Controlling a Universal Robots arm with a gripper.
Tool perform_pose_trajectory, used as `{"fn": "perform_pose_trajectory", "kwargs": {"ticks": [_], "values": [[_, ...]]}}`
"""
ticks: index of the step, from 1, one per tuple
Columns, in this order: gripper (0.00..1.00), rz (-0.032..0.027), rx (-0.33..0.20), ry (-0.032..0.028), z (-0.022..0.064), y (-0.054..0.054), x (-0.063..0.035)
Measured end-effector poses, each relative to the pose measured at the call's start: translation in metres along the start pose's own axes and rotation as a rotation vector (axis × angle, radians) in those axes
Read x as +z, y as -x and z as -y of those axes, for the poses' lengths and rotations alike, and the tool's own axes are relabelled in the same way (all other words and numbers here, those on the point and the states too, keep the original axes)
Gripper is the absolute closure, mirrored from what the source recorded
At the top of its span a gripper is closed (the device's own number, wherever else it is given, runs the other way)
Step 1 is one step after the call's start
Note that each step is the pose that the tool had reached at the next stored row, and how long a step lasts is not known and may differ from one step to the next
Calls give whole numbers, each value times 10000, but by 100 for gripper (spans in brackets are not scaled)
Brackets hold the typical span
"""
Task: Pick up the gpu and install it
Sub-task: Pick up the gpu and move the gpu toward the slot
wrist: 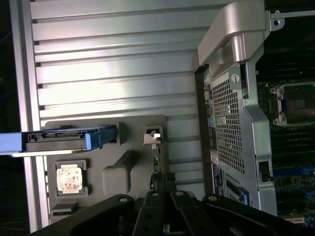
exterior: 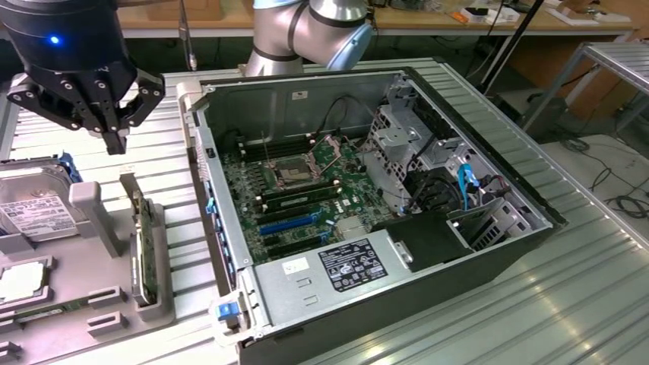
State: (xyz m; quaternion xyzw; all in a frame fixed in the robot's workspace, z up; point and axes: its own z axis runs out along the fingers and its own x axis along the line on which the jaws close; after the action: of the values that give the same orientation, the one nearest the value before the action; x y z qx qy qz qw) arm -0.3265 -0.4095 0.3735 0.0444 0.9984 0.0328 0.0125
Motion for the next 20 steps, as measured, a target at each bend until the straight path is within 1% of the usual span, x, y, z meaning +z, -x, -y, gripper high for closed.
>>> {"fn": "perform_pose_trajectory", "kwargs": {"ticks": [4,12,19,20], "values": [[89,-1,0,-1,47,4,3],[89,0,0,0,95,7,34],[89,-1,1,-1,186,1,111],[89,1,2,1,254,-5,163]]}}
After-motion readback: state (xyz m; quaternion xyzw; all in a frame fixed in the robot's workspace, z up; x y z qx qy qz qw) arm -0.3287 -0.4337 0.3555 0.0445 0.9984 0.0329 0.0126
